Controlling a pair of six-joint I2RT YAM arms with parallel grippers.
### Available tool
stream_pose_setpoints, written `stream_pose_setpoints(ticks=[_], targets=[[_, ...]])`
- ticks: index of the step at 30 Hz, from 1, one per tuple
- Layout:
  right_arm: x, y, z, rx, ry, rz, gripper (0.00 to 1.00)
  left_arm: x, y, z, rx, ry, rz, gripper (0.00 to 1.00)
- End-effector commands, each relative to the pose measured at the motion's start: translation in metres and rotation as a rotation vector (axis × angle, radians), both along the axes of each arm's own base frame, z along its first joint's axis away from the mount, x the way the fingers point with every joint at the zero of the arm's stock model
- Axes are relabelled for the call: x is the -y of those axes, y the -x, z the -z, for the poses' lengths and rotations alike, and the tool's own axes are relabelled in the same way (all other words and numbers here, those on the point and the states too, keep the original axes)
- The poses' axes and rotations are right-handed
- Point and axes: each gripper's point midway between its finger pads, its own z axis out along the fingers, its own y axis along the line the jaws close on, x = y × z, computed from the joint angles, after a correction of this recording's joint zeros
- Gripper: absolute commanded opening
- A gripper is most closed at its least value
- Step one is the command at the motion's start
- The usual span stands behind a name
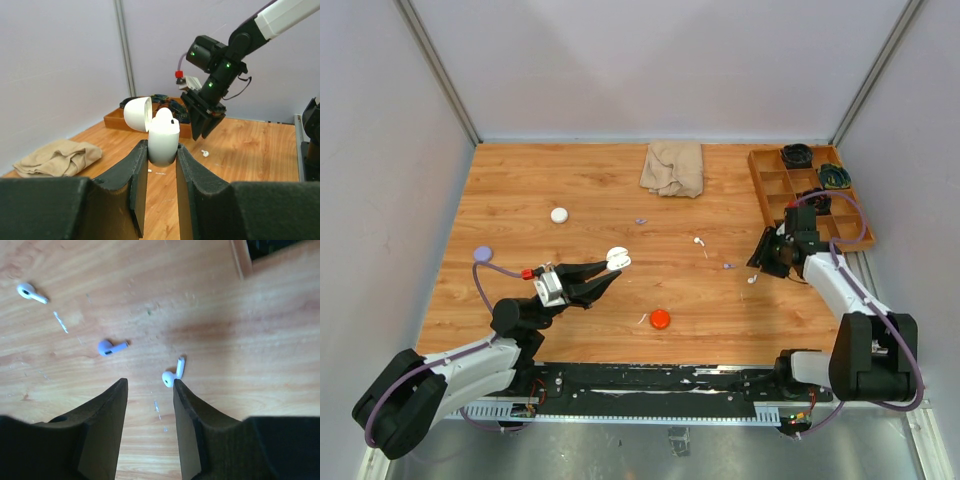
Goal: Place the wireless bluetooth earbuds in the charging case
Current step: Move the earbud to the center of the board.
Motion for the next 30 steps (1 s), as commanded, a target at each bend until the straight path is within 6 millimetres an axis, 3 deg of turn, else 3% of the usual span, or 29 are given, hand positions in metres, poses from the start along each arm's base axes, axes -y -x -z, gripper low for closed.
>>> stream_pose_setpoints(ticks=[1,7,16,23,30], targets=[[0.005,-0.014,-0.022,0.049,0.103,-0.117,0.45,-0.003,0.005,0.012,-0.008,-0.014,0.003,0.0],[-0.003,-0.029,-0.005,0.0,0.069,-0.177,0.5,-0.003,0.006,0.012,-0.004,-0.014,0.003,0.0],[-0.011,-0.028,0.022,-0.085,0.031,-0.236,0.48,-0.003,0.006,0.011,-0.001,-0.013,0.005,0.0],[-0.01,-0.004,0.036,-0.178,0.024,-0.223,0.48,-0.003,0.006,0.012,-0.004,-0.015,0.005,0.0],[-0.013,0.024,0.036,-0.233,-0.005,-0.207,0.47,-0.003,0.006,0.012,-0.007,-0.016,0.009,0.0]])
